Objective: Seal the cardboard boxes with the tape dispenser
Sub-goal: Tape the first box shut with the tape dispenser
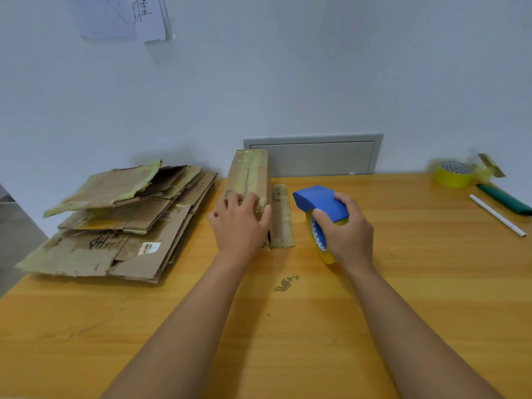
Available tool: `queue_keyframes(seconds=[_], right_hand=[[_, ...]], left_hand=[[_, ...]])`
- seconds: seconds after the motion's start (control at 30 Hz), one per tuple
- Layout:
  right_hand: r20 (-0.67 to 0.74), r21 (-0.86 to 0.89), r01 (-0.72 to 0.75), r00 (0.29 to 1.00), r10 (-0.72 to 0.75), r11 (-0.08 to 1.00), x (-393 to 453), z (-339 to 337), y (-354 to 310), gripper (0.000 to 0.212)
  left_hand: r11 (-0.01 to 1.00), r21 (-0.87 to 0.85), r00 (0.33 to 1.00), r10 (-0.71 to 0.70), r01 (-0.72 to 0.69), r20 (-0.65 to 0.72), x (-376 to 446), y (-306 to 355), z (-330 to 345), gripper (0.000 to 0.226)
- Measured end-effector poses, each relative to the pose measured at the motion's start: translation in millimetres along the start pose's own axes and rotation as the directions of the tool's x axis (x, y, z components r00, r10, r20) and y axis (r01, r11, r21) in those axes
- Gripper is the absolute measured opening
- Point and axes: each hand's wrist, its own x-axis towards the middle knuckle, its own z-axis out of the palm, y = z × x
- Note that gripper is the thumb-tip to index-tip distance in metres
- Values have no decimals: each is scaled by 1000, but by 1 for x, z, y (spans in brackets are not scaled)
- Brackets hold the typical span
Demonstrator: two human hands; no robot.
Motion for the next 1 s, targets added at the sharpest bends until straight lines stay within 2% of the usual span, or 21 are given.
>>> queue_keyframes(seconds=[0.27,0.4,0.53,0.67,0.8,1.0], right_hand=[[-50,25,23,999,-22,999,-1,3,10,48],[-59,18,55,997,-53,998,-7,1,16,48],[-73,19,74,995,-73,997,-12,0,17,53],[-84,41,93,992,-89,995,-15,-1,18,52],[-83,40,106,991,-102,994,-16,-2,19,53],[-78,44,104,992,-100,994,-16,-3,21,52]], left_hand=[[997,-69,998,36,-40,-47,-1,2,3,41],[994,-72,997,80,-81,-23,-2,2,7,43],[992,-90,996,91,-92,-12,0,-3,6,37],[989,-128,996,65,-73,-64,0,6,5,26],[993,-90,993,61,-70,-102,-3,13,6,23],[994,-42,995,95,-96,-28,-4,12,4,37]])
